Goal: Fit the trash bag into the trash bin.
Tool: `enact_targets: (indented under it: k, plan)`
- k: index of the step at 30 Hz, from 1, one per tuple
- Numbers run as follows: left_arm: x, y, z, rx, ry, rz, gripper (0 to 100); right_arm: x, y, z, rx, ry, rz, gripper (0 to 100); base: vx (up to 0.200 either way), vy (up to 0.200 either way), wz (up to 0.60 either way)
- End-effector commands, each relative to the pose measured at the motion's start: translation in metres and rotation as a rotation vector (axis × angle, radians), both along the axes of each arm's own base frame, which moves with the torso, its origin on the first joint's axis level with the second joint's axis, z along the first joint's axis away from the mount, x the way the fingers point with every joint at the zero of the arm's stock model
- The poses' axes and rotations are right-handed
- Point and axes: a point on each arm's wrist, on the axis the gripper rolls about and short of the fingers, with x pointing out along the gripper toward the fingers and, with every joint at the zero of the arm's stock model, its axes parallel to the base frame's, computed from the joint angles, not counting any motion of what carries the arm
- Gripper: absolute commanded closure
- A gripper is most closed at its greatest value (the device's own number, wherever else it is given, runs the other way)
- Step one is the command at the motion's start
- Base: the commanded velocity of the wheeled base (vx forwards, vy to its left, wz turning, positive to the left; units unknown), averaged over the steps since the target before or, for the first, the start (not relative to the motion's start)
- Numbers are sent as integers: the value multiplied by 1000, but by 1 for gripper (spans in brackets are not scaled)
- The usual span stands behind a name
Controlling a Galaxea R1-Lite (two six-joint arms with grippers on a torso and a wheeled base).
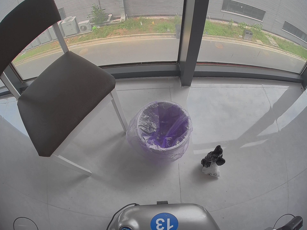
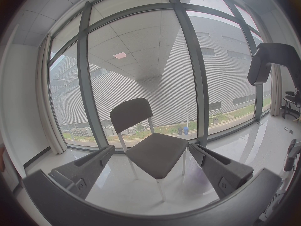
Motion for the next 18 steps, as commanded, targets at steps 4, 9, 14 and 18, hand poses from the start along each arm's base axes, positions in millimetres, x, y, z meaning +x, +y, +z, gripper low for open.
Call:
enact_targets:
  k: [4, 9, 14, 18]
  plan:
    - [53, 0, -26, -22, -34, -7, 0, 23, 1, -19, -13, -57, 20, 0, 0, 0, 0]
    - [77, 0, -45, -42, -29, -6, 0, 28, 0, -24, -9, -85, 16, 0, 0, 0, 0]
    - [96, 0, -69, -103, 37, -20, 0, 30, 1, -26, -10, -99, 23, 0, 0, 0, 0]
    - [110, 0, -93, -135, 105, -27, 0, 35, 1, -32, -9, -90, 24, 0, 0, 0, 0]
